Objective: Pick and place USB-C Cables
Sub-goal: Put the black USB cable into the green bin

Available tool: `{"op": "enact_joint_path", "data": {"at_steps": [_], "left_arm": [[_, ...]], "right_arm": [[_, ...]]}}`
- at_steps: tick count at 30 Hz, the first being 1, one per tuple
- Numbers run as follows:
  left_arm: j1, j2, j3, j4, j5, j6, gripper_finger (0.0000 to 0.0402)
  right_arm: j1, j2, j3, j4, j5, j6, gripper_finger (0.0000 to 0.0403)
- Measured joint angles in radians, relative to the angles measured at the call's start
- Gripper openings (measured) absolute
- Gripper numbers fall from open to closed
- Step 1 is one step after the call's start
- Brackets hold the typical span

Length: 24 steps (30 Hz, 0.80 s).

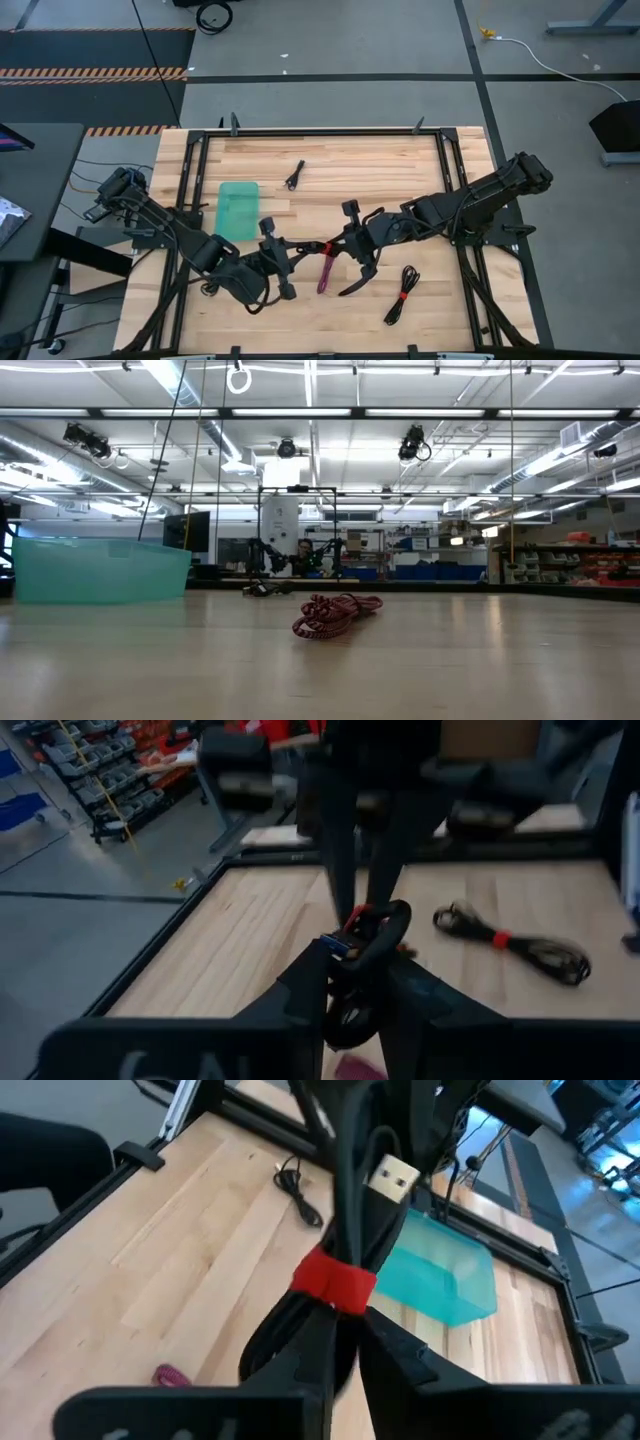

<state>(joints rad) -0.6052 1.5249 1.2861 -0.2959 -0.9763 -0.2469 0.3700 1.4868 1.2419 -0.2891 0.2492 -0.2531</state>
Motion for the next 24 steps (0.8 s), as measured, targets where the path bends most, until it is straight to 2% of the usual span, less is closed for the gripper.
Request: {"op": "enact_joint_path", "data": {"at_steps": [4, 10, 14, 19, 24], "left_arm": [[0.002, 0.0, -0.002, -0.144, 0.005, -0.105, 0.0055], [-0.008, 0.001, -0.002, -0.374, 0.012, -0.317, 0.0054], [-0.015, 0.001, -0.002, -0.626, 0.014, -0.497, 0.0054], [-0.015, 0.001, -0.002, -0.953, 0.028, -0.784, 0.0053], [-0.027, 0.001, -0.001, -1.194, 0.031, -0.985, 0.0054]], "right_arm": [[0.002, -0.001, 0.001, -0.024, -0.008, 0.011, 0.0081], [0.001, -0.001, 0.001, -0.04, 0.031, 0.052, 0.0154], [0.001, -0.001, 0.001, -0.078, 0.041, 0.12, 0.0193], [0.002, -0.002, -0.041, -0.086, 0.032, 0.181, 0.0216], [0.002, -0.002, -0.099, -0.084, 0.025, 0.213, 0.0218]]}}
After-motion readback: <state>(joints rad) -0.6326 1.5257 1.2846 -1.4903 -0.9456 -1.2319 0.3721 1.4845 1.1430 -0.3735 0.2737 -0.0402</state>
